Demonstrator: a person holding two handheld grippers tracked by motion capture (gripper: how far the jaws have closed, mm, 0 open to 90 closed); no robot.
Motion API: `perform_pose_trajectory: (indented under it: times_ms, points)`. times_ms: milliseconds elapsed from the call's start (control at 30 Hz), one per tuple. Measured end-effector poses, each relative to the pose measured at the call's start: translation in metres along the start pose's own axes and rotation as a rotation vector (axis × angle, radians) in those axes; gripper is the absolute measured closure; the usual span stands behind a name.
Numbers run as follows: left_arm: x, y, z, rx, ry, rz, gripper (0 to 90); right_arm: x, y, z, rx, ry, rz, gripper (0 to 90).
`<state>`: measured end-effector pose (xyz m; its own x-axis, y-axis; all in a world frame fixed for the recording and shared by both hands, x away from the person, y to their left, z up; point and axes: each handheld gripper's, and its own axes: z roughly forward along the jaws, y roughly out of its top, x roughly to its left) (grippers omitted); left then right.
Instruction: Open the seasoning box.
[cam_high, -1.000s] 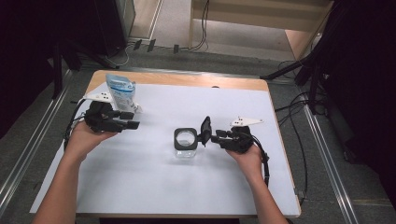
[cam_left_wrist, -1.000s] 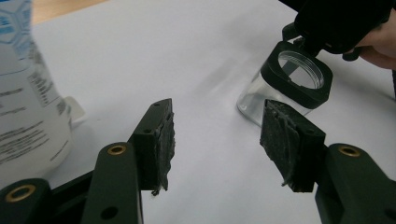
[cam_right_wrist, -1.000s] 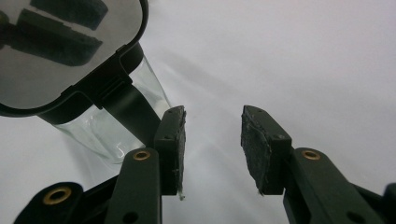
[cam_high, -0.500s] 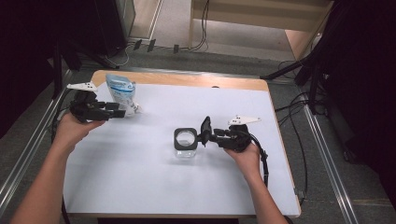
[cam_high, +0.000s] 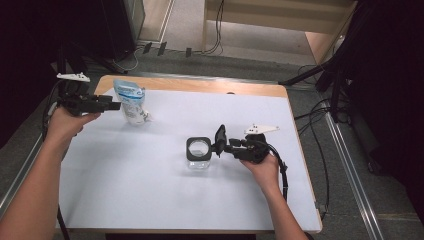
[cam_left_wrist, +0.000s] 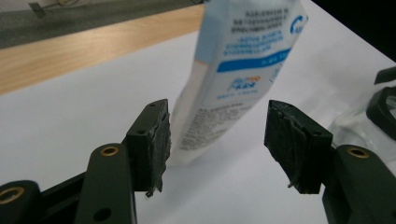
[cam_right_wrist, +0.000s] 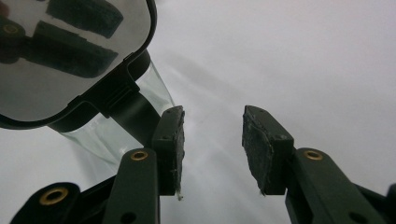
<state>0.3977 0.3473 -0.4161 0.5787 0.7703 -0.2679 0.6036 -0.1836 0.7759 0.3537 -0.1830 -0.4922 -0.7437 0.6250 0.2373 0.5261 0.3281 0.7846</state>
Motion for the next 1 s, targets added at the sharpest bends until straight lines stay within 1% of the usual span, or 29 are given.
perform_pose_trajectory:
  times_ms: [33, 100, 133, 167, 200, 267, 333, 367, 400, 433, 467, 500, 533, 567, 600, 667, 733, 767, 833, 900, 967, 1000]
  points:
    - [0.002, 0.003, 0.001, 0.01, -0.007, -0.004, 41.3, 0.0, 0.0, 0.0, 0.002, 0.001, 0.002, 60.0]
    - [0.003, 0.007, 0.005, 0.024, -0.003, 0.005, 40.7, 0.0, -0.001, 0.0, 0.006, 0.001, 0.003, 60.0]
    - [0.004, 0.01, 0.007, 0.029, 0.002, 0.016, 40.3, 0.001, -0.002, 0.0, 0.006, 0.002, 0.002, 60.0]
    - [0.004, 0.012, 0.009, 0.025, -0.008, 0.016, 40.5, 0.001, -0.002, 0.0, 0.005, 0.001, 0.001, 59.9]
    - [0.004, 0.013, 0.01, 0.033, -0.013, 0.016, 40.2, 0.001, -0.003, -0.001, 0.006, -0.003, 0.0, 60.0]
    - [0.006, 0.017, 0.015, 0.041, 0.0, 0.027, 40.1, 0.002, -0.004, -0.002, 0.008, -0.003, 0.002, 60.0]
    - [0.006, 0.02, 0.018, 0.039, -0.006, 0.032, 39.8, 0.003, -0.006, -0.002, 0.012, -0.003, 0.005, 59.9]
    - [0.007, 0.02, 0.019, 0.035, -0.016, 0.038, 40.0, 0.003, -0.007, -0.002, 0.013, -0.004, 0.004, 59.8]
    - [0.008, 0.02, 0.021, 0.024, -0.018, 0.043, 40.8, 0.003, -0.007, -0.003, 0.014, -0.006, 0.002, 59.8]
    - [0.009, 0.02, 0.022, 0.025, -0.033, 0.03, 40.9, 0.004, -0.008, -0.003, 0.016, -0.007, 0.006, 59.8]
    - [0.01, 0.019, 0.024, 0.02, -0.042, 0.031, 41.1, 0.004, -0.008, -0.004, 0.017, -0.006, 0.007, 59.7]
    - [0.011, 0.018, 0.025, 0.017, -0.055, 0.023, 41.2, 0.004, -0.009, -0.005, 0.015, -0.009, 0.004, 59.7]
    - [0.012, 0.018, 0.026, 0.016, -0.059, 0.027, 41.7, 0.004, -0.01, -0.005, 0.017, -0.01, 0.007, 59.6]
    - [0.012, 0.018, 0.028, 0.017, -0.074, 0.031, 42.4, 0.004, -0.011, -0.005, 0.017, -0.012, 0.005, 59.6]
    - [0.013, 0.018, 0.028, 0.018, -0.074, 0.039, 44.0, 0.005, -0.012, -0.006, 0.018, -0.013, 0.008, 59.6]
    - [0.013, 0.017, 0.03, 0.022, -0.097, 0.04, 46.6, 0.005, -0.013, -0.006, 0.018, -0.014, 0.008, 59.5]
    - [0.013, 0.017, 0.031, 0.017, -0.112, 0.035, 51.0, 0.005, -0.013, -0.007, 0.019, -0.017, 0.012, 59.4]
    - [0.013, 0.017, 0.032, 0.016, -0.118, 0.041, 53.7, 0.005, -0.014, -0.007, 0.018, -0.019, 0.013, 59.4]
    - [0.012, 0.017, 0.033, 0.014, -0.107, 0.044, 56.6, 0.004, -0.014, -0.007, 0.014, -0.02, 0.016, 59.4]
    - [0.011, 0.017, 0.034, 0.009, -0.092, 0.036, 59.5, 0.004, -0.014, -0.007, 0.015, -0.019, 0.018, 59.3]
    - [0.01, 0.017, 0.034, 0.009, -0.101, 0.029, 64.9, 0.004, -0.014, -0.007, 0.014, -0.017, 0.02, 59.2]
    - [0.01, 0.017, 0.034, 0.006, -0.097, 0.035, 67.2, 0.004, -0.014, -0.007, 0.011, -0.015, 0.02, 59.1]
